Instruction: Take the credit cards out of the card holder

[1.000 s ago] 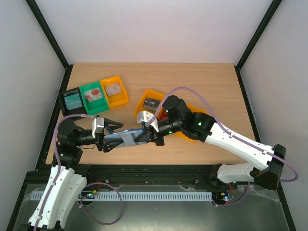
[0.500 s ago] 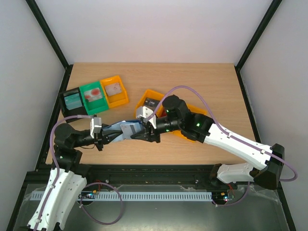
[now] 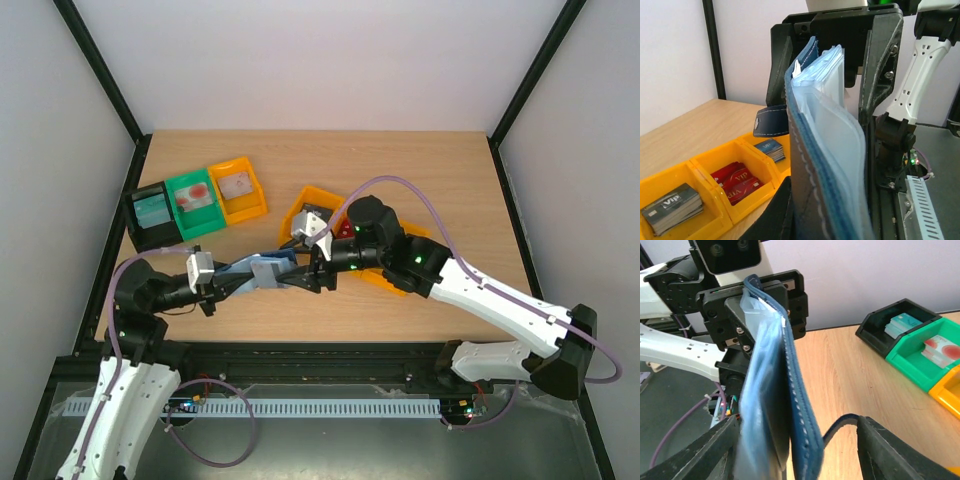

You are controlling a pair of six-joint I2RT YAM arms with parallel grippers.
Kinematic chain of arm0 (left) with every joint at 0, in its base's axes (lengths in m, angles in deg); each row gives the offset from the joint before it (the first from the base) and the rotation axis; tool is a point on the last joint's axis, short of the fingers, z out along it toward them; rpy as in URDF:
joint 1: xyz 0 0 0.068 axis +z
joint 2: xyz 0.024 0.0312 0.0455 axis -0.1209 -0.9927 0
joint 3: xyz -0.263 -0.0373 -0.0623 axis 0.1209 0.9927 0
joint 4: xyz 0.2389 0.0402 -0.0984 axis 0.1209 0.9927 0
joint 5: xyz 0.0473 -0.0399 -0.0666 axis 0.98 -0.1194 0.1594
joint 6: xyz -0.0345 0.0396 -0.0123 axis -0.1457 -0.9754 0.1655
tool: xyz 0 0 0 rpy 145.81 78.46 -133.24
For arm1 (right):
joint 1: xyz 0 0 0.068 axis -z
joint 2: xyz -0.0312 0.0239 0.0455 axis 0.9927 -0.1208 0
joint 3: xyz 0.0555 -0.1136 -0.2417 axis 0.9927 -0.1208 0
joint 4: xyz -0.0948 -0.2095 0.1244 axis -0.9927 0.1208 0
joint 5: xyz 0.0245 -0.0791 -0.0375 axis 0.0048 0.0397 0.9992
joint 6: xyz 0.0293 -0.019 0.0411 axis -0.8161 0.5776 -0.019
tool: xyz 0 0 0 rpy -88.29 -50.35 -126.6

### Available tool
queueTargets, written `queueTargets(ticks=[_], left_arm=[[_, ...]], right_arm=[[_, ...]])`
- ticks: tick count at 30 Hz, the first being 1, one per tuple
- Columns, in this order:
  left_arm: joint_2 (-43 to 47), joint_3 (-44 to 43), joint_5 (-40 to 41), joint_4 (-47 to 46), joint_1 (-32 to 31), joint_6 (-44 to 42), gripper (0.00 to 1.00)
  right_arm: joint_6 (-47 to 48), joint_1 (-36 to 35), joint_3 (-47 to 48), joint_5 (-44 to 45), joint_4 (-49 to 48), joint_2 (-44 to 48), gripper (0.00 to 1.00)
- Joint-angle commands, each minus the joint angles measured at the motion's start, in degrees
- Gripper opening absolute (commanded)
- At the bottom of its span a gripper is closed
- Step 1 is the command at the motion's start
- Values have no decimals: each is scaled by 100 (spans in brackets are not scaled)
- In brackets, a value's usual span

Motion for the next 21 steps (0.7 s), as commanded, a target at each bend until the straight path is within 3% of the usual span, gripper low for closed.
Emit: queueTargets(ticks=[1,7,21], left_arm=[[125,-232,121,208,-13,-522,2],[163,-238,183,248,-15,-660,2],[150,-235,262,314,-10,-758,2]], right_arm=[[11,47,21,386,-84,231,62],[92,55,-51,956,134,373,62],[354,59,-46,726,500,331,71]])
